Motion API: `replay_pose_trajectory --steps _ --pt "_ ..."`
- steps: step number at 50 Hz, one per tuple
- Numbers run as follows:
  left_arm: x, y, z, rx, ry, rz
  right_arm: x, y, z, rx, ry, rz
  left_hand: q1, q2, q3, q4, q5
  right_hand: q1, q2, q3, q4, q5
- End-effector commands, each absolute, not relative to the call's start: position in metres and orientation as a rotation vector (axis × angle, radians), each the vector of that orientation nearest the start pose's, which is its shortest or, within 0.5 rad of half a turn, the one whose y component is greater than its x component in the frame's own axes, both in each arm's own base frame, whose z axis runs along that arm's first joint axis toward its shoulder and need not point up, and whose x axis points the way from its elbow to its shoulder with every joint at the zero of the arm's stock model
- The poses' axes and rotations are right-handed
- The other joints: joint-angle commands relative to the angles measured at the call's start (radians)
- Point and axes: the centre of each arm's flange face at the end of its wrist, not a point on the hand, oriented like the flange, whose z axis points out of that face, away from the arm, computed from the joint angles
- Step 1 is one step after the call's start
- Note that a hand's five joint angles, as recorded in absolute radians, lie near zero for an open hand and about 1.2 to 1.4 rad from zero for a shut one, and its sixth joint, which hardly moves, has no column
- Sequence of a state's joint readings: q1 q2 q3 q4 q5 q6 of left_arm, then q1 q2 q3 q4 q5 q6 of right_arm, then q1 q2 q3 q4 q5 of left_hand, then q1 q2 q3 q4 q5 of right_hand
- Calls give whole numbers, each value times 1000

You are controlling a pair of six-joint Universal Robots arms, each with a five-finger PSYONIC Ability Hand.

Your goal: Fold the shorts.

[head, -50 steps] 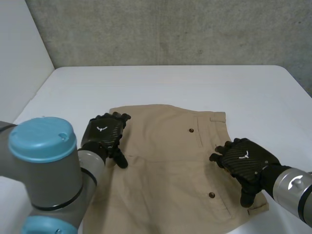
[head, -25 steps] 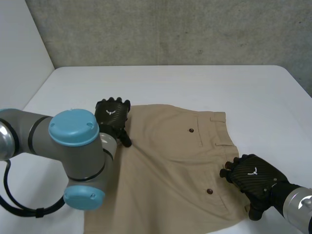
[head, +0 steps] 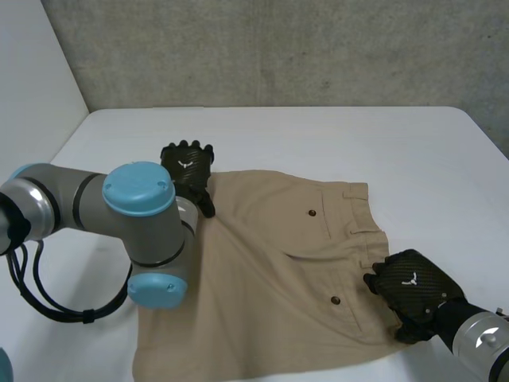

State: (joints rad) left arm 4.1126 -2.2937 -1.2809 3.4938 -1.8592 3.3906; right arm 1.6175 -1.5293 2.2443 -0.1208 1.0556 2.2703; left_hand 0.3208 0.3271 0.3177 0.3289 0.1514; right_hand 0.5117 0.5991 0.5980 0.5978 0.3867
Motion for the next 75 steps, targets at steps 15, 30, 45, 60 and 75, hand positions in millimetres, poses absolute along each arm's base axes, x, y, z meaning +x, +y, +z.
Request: replay_pose_trajectory --steps 15,30,45,60,75 --pt "-333 -324 146 673 2160 -2136 184 -182 133 -1494 2233 -1518 72 65 75 64 67 146 58 60 60 96" --pt "-330 -323 152 660 2153 -2142 183 -172 141 -1535 2238 -1440 69 63 72 61 64 55 -33 -32 -31 5" --pt "-329 -320 154 663 2158 -2134 174 -181 137 -1512 2257 -1456 66 60 69 58 61 96 8 10 10 46" --pt "-323 -309 170 657 2156 -2146 174 -193 131 -1526 2228 -1527 54 48 57 46 49 339 252 253 253 290" --pt "-298 -265 205 672 2170 -2145 175 -209 133 -1514 2205 -1632 -31 -37 -28 -39 -36 885 797 798 798 835"
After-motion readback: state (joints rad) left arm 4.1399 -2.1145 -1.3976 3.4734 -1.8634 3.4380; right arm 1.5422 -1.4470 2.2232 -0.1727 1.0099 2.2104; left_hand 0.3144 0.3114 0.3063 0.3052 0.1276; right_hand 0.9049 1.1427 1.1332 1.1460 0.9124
